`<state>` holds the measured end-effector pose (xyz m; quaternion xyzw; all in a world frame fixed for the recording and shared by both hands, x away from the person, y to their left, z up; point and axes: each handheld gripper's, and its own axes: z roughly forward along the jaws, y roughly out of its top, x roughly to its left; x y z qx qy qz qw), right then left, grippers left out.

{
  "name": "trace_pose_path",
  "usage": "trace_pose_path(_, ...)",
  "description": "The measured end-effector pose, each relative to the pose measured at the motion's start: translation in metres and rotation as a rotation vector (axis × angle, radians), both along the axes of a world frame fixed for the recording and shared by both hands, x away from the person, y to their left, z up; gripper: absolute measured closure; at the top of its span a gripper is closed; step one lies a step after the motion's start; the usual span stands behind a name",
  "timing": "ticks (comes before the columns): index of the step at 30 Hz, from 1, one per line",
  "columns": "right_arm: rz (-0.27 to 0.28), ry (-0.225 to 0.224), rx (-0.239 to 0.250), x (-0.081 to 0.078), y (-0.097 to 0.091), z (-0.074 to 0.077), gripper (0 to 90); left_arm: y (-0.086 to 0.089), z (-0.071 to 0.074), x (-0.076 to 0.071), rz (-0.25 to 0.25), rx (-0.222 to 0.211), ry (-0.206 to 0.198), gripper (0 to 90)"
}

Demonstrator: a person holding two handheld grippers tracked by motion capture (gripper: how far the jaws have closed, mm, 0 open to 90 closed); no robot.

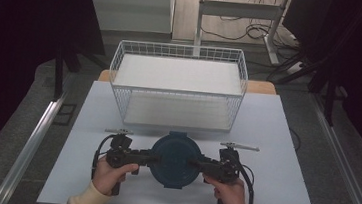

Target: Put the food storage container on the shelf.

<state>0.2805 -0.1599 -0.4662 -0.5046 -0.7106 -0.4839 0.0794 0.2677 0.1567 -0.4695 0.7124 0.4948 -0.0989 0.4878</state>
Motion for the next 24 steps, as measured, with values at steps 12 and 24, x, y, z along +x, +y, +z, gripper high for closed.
trace_pose_path(12,0.013,-0.041,-0.021,0.007,0.000,0.019,36.2,0.000,0.017,0.008,-0.008,0.012,-0.030,42.5)
trace_pose_path(24,0.022,-0.116,-0.037,0.018,0.002,0.064,36.2,0.000,0.061,0.019,-0.008,0.006,-0.103,42.5)
